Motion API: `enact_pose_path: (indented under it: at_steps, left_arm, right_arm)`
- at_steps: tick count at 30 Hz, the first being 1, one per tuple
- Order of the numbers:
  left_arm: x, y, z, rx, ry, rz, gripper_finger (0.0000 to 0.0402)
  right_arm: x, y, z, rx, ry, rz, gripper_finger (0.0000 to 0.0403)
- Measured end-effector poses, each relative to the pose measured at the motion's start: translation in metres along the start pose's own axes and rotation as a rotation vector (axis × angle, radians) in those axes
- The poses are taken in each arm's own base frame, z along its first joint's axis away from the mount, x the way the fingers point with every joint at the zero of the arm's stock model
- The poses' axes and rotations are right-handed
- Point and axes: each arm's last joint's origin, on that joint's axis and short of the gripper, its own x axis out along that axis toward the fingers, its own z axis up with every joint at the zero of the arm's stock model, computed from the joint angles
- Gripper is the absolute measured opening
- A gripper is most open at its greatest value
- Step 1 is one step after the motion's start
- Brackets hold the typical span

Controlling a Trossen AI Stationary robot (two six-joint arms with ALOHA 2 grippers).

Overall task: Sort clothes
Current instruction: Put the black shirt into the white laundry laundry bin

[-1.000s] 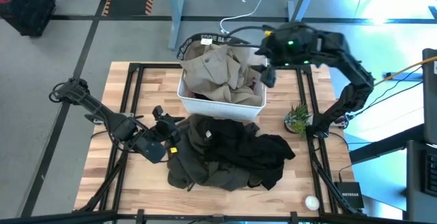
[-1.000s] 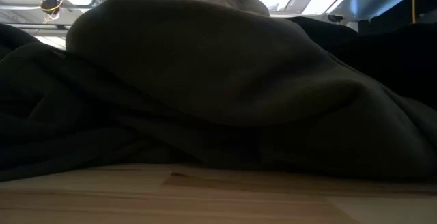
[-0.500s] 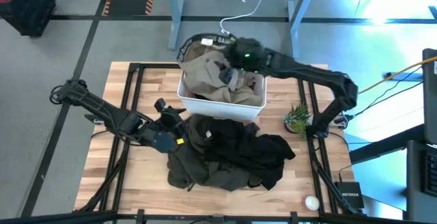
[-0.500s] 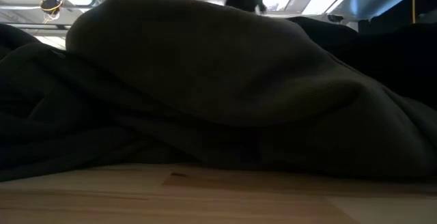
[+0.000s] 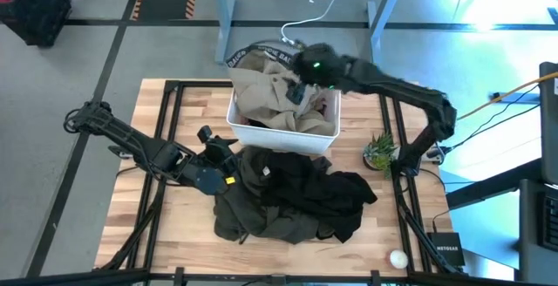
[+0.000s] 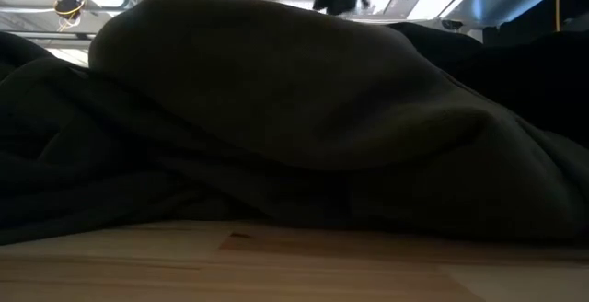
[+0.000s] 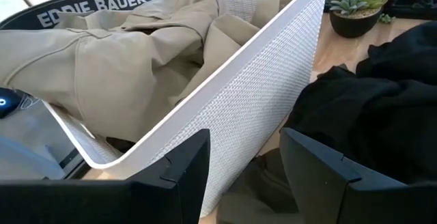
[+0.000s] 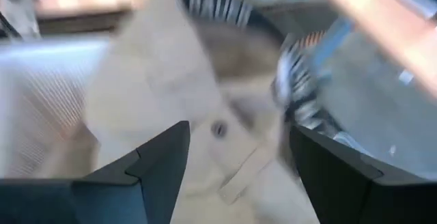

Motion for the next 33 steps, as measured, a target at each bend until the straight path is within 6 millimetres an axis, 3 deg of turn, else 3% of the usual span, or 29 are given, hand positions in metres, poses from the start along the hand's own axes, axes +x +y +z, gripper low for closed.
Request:
enact_pose_path:
  at_steps: [6,11,15,26,29,33]
  left_arm:
    - [-0.001,-0.001,0.0,-0.001,-0.002,-0.005,0.0172]
    - [-0.01,-0.01,0.003,0.025,-0.051,-0.061,0.0172]
    - [-0.021,-0.02,0.009,0.071,-0.12,-0.128,0.0172]
    - [-0.026,-0.024,0.013,0.095,-0.164,-0.156,0.0172]
    - [-0.026,-0.024,0.013,0.093,-0.163,-0.156,0.0172]
    - [-0.026,-0.024,0.013,0.085,-0.163,-0.156,0.0172]
  right_arm:
    - [-0.087,0.009,0.041,-0.039,-0.125,0.069,0.0269]
    - [-0.136,0.038,0.041,-0.072,-0.13,0.294,0.0269]
    - [-0.152,0.073,0.024,-0.166,-0.01,0.471,0.0269]
    - [-0.176,0.159,-0.023,-0.354,0.202,0.615,0.0269]
    - [-0.171,0.182,-0.047,-0.392,0.273,0.619,0.0269]
    - [-0.15,0.205,-0.086,-0.42,0.367,0.556,0.0269]
